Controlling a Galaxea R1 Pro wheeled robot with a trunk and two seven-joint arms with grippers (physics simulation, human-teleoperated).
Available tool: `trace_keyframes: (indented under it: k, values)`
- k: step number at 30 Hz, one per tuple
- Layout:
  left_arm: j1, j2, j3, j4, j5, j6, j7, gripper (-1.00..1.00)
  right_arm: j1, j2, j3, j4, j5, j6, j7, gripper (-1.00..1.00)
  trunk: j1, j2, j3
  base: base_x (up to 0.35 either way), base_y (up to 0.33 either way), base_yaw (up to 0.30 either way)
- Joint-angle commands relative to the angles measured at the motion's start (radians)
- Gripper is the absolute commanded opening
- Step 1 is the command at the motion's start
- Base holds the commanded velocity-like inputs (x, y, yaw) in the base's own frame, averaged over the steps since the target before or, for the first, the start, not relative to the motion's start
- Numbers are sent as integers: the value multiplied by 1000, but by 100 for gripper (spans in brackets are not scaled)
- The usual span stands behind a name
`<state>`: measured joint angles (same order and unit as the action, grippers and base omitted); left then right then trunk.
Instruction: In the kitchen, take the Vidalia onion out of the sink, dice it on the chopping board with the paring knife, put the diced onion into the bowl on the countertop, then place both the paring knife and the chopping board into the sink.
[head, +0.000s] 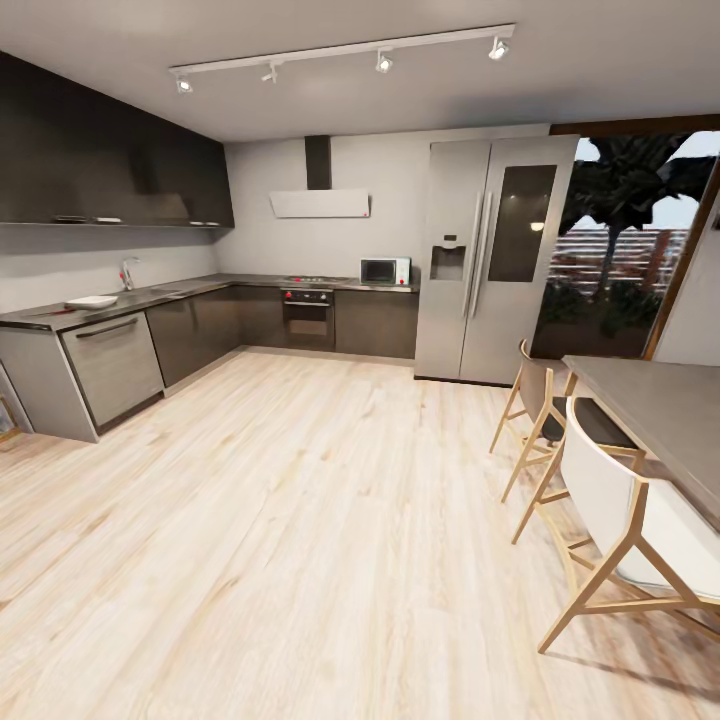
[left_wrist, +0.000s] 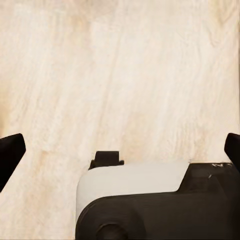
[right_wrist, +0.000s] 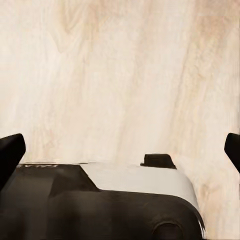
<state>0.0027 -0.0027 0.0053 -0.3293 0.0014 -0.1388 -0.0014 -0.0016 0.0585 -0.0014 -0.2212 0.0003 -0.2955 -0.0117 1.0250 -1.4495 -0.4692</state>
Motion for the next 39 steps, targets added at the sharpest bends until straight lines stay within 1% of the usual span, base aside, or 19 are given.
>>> trace_keyframes:
  k: [1, 2, 5, 7, 8, 9, 13, 15, 19, 22, 26, 31, 39]
  values:
    - [0, 0, 0, -32, 0, -4, 0, 100, 0, -2, 0, -64, 1, -11, -13, 100, 0, 0, -1, 0, 0, 0]
    - [0, 0, 0, -49, -1, -8, 0, 100, 0, -2, 0, -104, 1, -14, -25, 100, 0, 0, -1, 0, 0, 0]
    - [0, 1, 0, -84, -2, -27, 0, 100, 0, -3, 0, -174, 1, -17, -58, 100, 0, 0, -1, 0, 0, 0]
    - [0, 4, 1, -125, -3, -59, 0, 100, 0, -3, 0, -241, 1, -18, -91, 100, 0, 0, -1, 0, 0, 0]
    - [0, 5, 1, -135, -3, -67, 0, 100, 0, -3, 0, -257, 1, -18, -97, 100, 0, 0, -1, 0, 0, 0]
    - [0, 8, 1, -169, -3, -95, 0, 100, 0, -3, 0, -320, 1, -19, -112, 100, 0, 0, -1, 0, 0, 0]
    - [0, 10, 1, -215, -3, -123, 0, 100, 0, -3, 0, -431, 2, -18, -122, 100, 0, 0, -1, 0, 0, 0]
    - [0, 11, 1, -227, -3, -128, 0, 100, 0, -3, 0, -465, 3, -18, -123, 100, 0, 0, -1, 0, 0, 0]
    - [0, 14, 3, -228, 2, -133, 0, 100, 0, -3, 1, -488, 3, -19, -124, 100, 0, 0, -1, 0, 0, 0]
    - [0, 18, 4, -205, 3, -133, 0, 100, 0, -5, 0, -472, 1, -23, -123, 100, 0, 0, -1, 0, 0, 0]
    - [0, 20, 5, -178, 3, -134, 0, 100, 0, -10, 0, -453, -1, -51, -123, 100, 0, 0, -1, 81, 0, 0]
    - [0, 21, 5, -170, 3, -134, 0, 100, 0, -12, 0, -448, -2, -65, -123, 100, 0, 0, -1, 251, 0, 0]
    - [0, 22, 5, -171, 2, -134, 0, 100, 0, -12, 0, -445, -2, -66, -123, 100, 0, 0, -1, 338, 0, 0]
